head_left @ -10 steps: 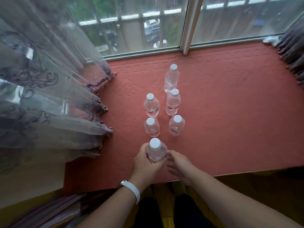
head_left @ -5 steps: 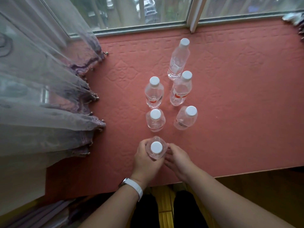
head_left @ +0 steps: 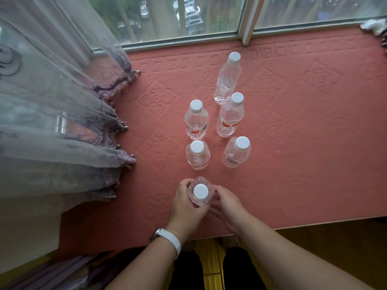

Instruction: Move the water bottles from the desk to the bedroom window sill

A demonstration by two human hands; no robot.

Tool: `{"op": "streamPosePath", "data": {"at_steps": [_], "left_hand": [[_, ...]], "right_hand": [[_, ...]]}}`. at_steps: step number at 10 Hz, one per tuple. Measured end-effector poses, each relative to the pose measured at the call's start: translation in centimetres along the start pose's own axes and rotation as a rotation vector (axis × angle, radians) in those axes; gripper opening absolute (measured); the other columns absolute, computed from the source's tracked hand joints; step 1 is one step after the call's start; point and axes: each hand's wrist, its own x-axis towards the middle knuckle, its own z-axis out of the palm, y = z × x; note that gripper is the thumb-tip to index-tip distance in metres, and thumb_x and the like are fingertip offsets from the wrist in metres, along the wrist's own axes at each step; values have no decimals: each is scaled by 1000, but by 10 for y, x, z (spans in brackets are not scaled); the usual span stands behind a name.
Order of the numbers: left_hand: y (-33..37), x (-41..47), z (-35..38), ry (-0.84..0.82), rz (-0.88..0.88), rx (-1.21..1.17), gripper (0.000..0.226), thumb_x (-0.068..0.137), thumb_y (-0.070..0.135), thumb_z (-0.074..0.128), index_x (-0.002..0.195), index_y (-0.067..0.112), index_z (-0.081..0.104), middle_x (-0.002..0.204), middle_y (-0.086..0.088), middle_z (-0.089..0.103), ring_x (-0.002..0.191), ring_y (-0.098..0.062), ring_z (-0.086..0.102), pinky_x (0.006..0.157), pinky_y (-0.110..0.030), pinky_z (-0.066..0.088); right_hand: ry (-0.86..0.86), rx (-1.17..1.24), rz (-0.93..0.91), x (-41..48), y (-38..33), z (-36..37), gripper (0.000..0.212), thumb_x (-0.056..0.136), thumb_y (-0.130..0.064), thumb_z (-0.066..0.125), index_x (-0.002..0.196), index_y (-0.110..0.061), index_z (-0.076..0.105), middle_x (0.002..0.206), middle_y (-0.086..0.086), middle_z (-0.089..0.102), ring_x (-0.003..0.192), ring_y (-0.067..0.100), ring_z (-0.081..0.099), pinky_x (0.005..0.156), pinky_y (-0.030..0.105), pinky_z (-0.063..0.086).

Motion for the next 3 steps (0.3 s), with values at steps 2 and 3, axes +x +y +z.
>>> {"op": "streamPosePath", "data": {"at_steps": [2, 3], "left_hand": [[6, -15, -28, -106, -16, 55, 87, 67, 39, 82, 142, 26, 38, 140, 6, 47, 130, -11, 47, 111, -37, 40], [25, -30, -51, -95, 14, 107, 71, 75, 35, 79, 136, 25, 44, 132, 9, 46, 127, -11, 46, 109, -32, 38]], "right_hand": [[-13, -194, -31, -33, -22, -8, 13, 99, -28, 50, 102, -20, 60, 110, 0, 67, 102, 24, 66, 88, 38, 52], [52, -414, -121, -60, -37, -13, 14, 98, -31, 52, 95, -22, 61, 107, 0, 66, 106, 27, 65, 94, 41, 51]]}}
